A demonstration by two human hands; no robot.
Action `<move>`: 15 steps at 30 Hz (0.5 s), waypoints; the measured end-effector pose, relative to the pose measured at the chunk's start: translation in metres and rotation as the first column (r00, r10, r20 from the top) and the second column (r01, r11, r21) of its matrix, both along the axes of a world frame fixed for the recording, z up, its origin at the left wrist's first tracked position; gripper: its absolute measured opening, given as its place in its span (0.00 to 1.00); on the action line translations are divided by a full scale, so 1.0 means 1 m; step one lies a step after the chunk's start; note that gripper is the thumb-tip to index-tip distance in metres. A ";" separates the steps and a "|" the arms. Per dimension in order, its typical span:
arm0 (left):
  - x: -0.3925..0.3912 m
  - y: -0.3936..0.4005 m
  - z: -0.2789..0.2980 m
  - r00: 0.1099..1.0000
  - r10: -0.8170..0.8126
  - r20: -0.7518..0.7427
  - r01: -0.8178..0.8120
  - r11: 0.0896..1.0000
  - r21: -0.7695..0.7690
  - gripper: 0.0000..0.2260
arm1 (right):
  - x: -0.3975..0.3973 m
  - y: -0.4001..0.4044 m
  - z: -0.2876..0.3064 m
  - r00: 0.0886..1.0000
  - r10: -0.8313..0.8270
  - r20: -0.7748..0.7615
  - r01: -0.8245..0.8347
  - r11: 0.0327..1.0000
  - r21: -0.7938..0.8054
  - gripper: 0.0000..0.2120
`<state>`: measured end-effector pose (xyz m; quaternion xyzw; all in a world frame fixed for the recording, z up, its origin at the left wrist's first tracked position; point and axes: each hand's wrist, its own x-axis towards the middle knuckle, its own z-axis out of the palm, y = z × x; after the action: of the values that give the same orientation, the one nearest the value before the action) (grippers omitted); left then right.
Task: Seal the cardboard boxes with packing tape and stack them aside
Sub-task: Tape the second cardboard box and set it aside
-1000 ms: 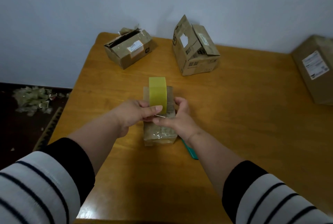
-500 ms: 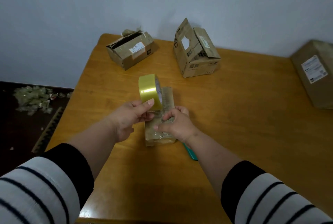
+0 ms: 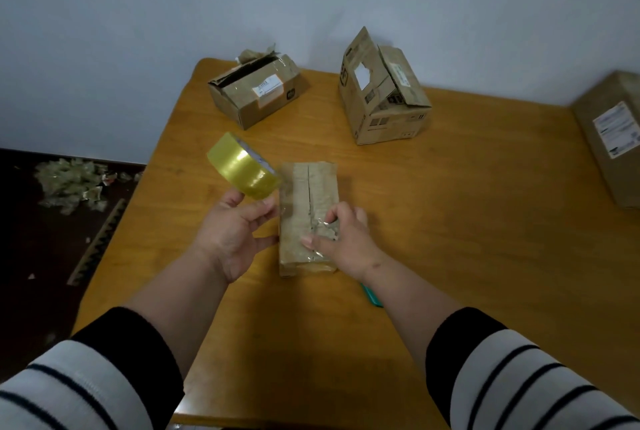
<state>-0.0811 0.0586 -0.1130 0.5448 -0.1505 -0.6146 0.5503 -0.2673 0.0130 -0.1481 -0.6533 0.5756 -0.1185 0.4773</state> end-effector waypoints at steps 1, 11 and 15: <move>0.001 0.000 -0.002 0.999 0.035 -0.005 -0.035 0.999 0.002 0.12 | -0.001 0.001 -0.002 1.000 0.015 -0.014 -0.015 1.000 -0.017 0.22; -0.020 -0.007 -0.025 0.970 0.223 0.096 -0.229 0.972 0.051 0.22 | 0.000 -0.007 -0.004 0.979 0.153 -0.138 -0.163 0.984 -0.068 0.17; -0.027 -0.010 -0.034 0.952 0.221 0.210 -0.239 0.969 0.066 0.25 | 0.001 -0.015 -0.001 0.996 0.080 -0.026 -0.080 0.997 0.014 0.16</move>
<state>-0.1079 0.0484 -0.1471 0.6425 -0.1128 -0.4942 0.5746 -0.2661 -0.0022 -0.1491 -0.6741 0.5560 -0.0869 0.4784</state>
